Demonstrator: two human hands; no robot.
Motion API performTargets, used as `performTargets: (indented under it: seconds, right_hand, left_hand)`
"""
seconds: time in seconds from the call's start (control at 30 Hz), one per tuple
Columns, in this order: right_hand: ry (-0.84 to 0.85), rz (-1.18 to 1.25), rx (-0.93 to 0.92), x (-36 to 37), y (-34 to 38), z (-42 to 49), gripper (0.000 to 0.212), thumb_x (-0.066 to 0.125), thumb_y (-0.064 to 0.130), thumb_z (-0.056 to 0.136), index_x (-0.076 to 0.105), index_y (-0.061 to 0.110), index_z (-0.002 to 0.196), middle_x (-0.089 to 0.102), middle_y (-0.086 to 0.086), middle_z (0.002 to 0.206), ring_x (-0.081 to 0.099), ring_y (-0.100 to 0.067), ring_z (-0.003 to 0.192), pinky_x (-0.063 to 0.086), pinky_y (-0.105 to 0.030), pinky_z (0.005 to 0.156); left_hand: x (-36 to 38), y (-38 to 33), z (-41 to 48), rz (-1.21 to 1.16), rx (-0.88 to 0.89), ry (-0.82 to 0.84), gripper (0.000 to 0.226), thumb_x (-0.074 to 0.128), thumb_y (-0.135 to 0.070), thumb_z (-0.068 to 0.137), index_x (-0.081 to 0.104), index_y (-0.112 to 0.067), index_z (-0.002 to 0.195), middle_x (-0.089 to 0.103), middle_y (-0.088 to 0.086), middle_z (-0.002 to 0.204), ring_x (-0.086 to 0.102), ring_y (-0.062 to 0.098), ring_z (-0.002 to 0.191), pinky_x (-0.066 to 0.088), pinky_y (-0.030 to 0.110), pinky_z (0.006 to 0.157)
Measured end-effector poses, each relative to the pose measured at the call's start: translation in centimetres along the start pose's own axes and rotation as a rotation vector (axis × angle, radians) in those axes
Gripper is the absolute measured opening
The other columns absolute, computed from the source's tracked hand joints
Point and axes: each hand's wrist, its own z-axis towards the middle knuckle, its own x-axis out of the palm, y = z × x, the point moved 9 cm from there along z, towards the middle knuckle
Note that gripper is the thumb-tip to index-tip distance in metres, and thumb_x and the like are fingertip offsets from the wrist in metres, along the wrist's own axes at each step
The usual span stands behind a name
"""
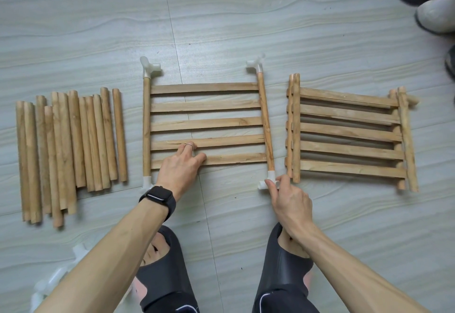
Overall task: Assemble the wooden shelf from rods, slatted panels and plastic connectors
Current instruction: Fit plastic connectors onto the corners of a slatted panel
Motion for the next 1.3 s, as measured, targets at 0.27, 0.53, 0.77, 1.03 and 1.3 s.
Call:
performTargets:
  seconds: [0.27,0.53,0.77,1.03,1.3]
  right_hand:
    - [0.163,-0.249,0.012,-0.4,0.5,1.2,0.053,0.026,0.066,0.100,0.043,0.017,0.108,0.067,-0.006,0.100,0.067,-0.038,0.085,0.048,-0.041,0.063]
    - [0.028,-0.325,-0.266,-1.9,7.4,2.0,0.043,0.059,0.050,0.091,0.058,0.015,0.116,0.049,-0.006,0.112,0.064,-0.031,0.081,0.044,-0.036,0.055]
    - [0.323,-0.461,-0.723,5.6,17.2,2.7,0.071,0.044,0.049,0.101,0.011,0.033,0.161,-0.003,-0.007,0.171,0.007,-0.036,0.155,0.023,-0.053,0.121]
    - [0.410,-0.543,-0.794,7.4,15.9,5.3,0.095,0.036,0.009,0.097,-0.037,0.050,0.140,-0.034,0.009,0.162,-0.013,-0.024,0.155,0.030,-0.051,0.120]
    - [0.448,-0.507,-0.756,7.2,16.1,5.6,0.070,0.038,0.034,0.106,-0.007,0.050,0.157,-0.022,0.013,0.167,-0.011,-0.019,0.156,0.034,-0.049,0.119]
  left_hand:
    - [-0.1,-0.4,-0.4,-0.062,-0.035,-0.043,0.023,0.045,-0.020,0.107,0.058,-0.025,0.124,0.044,0.005,0.146,0.052,0.025,0.123,0.045,0.035,0.058]
    - [-3.9,5.8,-2.2,-0.501,-0.157,-0.252,0.034,0.055,-0.020,0.097,0.062,-0.030,0.128,0.058,-0.002,0.130,0.059,0.019,0.111,0.053,0.037,0.085]
    - [-3.0,24.4,-10.8,-0.680,-0.979,-0.420,0.041,0.054,-0.019,0.096,0.052,-0.022,0.136,0.043,0.010,0.138,0.049,0.030,0.122,0.044,0.038,0.097]
    - [3.1,32.3,-18.2,-0.624,-1.189,-0.003,0.054,0.039,-0.024,0.106,0.026,-0.008,0.155,0.039,0.026,0.150,0.043,0.043,0.134,0.038,0.046,0.109]
    - [5.4,33.2,-19.3,-0.636,-1.211,0.031,0.046,0.057,-0.035,0.101,0.049,-0.002,0.132,0.055,0.022,0.132,0.058,0.040,0.115,0.051,0.044,0.094]
